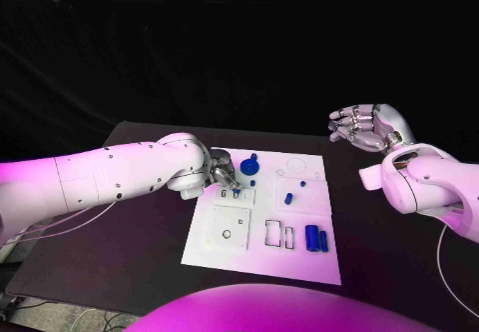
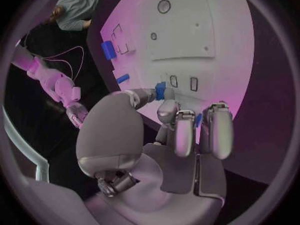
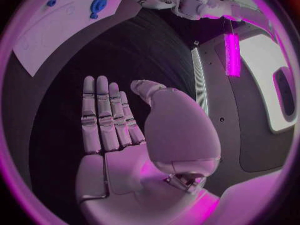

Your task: Assemble the parts on the task board

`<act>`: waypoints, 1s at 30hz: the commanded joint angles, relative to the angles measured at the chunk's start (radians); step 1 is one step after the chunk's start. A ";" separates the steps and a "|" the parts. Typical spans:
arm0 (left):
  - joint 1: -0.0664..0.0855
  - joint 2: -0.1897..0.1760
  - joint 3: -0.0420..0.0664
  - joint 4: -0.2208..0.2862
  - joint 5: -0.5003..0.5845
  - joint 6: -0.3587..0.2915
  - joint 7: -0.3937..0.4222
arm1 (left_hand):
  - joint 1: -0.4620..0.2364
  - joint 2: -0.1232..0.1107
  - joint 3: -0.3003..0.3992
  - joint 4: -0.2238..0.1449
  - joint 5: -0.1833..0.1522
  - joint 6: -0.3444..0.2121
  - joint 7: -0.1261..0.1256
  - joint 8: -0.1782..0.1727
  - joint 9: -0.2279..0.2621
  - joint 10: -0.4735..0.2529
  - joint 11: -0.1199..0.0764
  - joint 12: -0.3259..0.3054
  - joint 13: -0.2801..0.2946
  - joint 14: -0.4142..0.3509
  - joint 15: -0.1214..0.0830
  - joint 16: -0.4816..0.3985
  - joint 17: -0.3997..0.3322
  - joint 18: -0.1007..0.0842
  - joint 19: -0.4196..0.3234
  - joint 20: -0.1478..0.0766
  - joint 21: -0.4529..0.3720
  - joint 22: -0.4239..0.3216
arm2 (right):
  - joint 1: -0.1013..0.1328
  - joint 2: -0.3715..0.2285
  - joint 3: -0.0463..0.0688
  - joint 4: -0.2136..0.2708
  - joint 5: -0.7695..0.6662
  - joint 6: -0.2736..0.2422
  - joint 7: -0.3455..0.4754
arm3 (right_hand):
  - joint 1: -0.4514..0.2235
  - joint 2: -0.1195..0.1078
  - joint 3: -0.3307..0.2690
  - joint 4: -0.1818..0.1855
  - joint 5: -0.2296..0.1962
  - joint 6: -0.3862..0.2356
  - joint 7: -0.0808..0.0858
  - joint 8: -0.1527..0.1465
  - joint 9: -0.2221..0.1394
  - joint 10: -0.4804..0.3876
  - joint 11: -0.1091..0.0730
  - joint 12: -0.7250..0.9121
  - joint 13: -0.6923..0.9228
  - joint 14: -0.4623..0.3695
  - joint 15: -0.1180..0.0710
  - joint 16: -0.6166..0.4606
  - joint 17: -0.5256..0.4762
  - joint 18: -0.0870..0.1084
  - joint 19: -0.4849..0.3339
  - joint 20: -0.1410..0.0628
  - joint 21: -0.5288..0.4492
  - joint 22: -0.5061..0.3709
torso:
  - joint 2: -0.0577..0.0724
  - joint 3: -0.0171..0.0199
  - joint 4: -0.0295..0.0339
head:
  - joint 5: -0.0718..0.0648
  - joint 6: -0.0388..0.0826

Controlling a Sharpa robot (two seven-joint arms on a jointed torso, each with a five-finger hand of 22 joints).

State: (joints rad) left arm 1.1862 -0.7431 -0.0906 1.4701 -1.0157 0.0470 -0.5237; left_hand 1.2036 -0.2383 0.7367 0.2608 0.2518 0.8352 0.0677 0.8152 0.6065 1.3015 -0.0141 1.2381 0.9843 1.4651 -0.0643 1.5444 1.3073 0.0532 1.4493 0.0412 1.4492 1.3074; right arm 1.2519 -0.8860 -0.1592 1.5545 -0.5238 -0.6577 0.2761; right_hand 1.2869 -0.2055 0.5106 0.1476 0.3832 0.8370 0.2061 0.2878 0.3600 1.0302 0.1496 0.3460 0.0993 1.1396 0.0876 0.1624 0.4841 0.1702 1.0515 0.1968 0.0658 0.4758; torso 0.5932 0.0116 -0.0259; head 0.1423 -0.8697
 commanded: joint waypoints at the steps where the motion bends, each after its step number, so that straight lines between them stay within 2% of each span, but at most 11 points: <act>1: -0.005 0.001 0.000 0.004 -0.090 -0.054 0.042 | -0.003 -0.012 0.213 -0.208 0.007 0.013 -0.003 0.006 -0.002 0.010 0.001 0.005 0.005 0.093 -0.005 0.006 0.218 -0.008 0.009 0.002 0.007 0.092 | -0.001 -0.001 0.000 0.000 -0.002 0.015 0.005 | -0.012 0.001 -0.002 -0.002 0.003 0.001 0.012 -0.007 -0.001 0.004 -0.001 -0.006 -0.001 0.000 0.008 -0.004 -0.001 0.012 -0.003 0.006 0.000 -0.001 | 0.001 -0.0007 -0.0014 | 0.000 -0.001; 5: -0.014 0.003 0.000 0.002 -0.101 -0.057 0.041 | -0.006 -0.015 0.217 -0.209 0.013 0.017 -0.004 0.006 -0.002 0.013 0.000 0.007 0.009 0.094 -0.006 0.006 0.219 -0.008 0.011 0.001 0.009 0.096 | -0.001 -0.002 0.000 -0.001 -0.002 0.014 0.005 | -0.012 0.001 -0.002 -0.002 0.003 0.001 0.012 -0.007 -0.001 0.004 -0.001 -0.006 -0.001 0.000 0.008 -0.004 -0.001 0.012 -0.003 0.006 0.000 -0.001 | 0.002 -0.0005 -0.0011 | -0.001 0.000; 13: -0.022 0.012 0.000 -0.006 -0.107 -0.034 0.024 | -0.010 -0.019 0.222 -0.212 0.026 0.022 -0.005 0.005 -0.003 0.018 -0.001 0.008 0.013 0.094 -0.007 0.008 0.222 -0.009 0.013 0.000 0.010 0.098 | -0.001 -0.002 0.000 0.000 -0.002 0.015 0.005 | -0.012 0.001 -0.002 -0.002 0.003 0.001 0.012 -0.007 -0.001 0.004 -0.001 -0.006 -0.001 0.000 0.008 -0.004 -0.001 0.012 -0.003 0.006 0.000 -0.001 | 0.002 0.0002 -0.0023 | 0.000 -0.003; 18: -0.025 0.014 0.000 -0.012 -0.103 -0.013 0.014 | -0.020 -0.027 0.228 -0.218 0.061 0.031 -0.007 0.004 -0.004 0.024 -0.003 0.009 0.018 0.095 -0.009 0.009 0.224 -0.010 0.015 -0.003 0.013 0.102 | -0.001 -0.002 0.000 0.000 -0.002 0.015 0.005 | -0.013 0.000 -0.003 -0.002 0.004 0.002 0.012 -0.007 -0.001 0.005 -0.001 -0.007 -0.002 0.000 0.009 -0.005 -0.001 0.012 -0.003 0.007 0.000 -0.003 | 0.001 0.0004 -0.0021 | 0.001 -0.003; 30: -0.029 0.016 -0.001 -0.016 -0.087 0.023 0.001 | -0.030 -0.031 0.228 -0.225 0.103 0.038 -0.009 0.002 -0.004 0.031 -0.005 0.010 0.027 0.096 -0.011 0.011 0.229 -0.011 0.017 -0.004 0.017 0.107 | -0.001 -0.003 0.000 0.000 -0.002 0.015 0.005 | -0.013 0.000 -0.003 -0.002 0.005 0.002 0.012 -0.007 -0.002 0.005 -0.001 -0.007 -0.003 0.001 0.009 -0.005 -0.002 0.012 -0.003 0.007 0.000 -0.004 | 0.001 -0.0004 -0.0018 | -0.003 -0.003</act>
State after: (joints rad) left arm 1.1575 -0.7294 -0.0916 1.4524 -1.1088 0.0346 -0.5145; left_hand 1.1759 -0.2661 0.7396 0.2635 0.3501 0.8611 0.0638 0.8131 0.6034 1.3280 -0.0196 1.2425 1.0096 1.4687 -0.0678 1.5521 1.3079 0.0534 1.4599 0.0377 1.4603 1.3073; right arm 1.2510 -0.8885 -0.1597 1.5539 -0.5227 -0.6561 0.2764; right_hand 1.2869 -0.2054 0.5106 0.1476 0.3831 0.8370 0.2061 0.2840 0.3592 1.0302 0.1496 0.3421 0.0970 1.1396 0.0876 0.1625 0.4830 0.1702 1.0515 0.1968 0.0658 0.4725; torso 0.5944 0.0117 -0.0279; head 0.1417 -0.8727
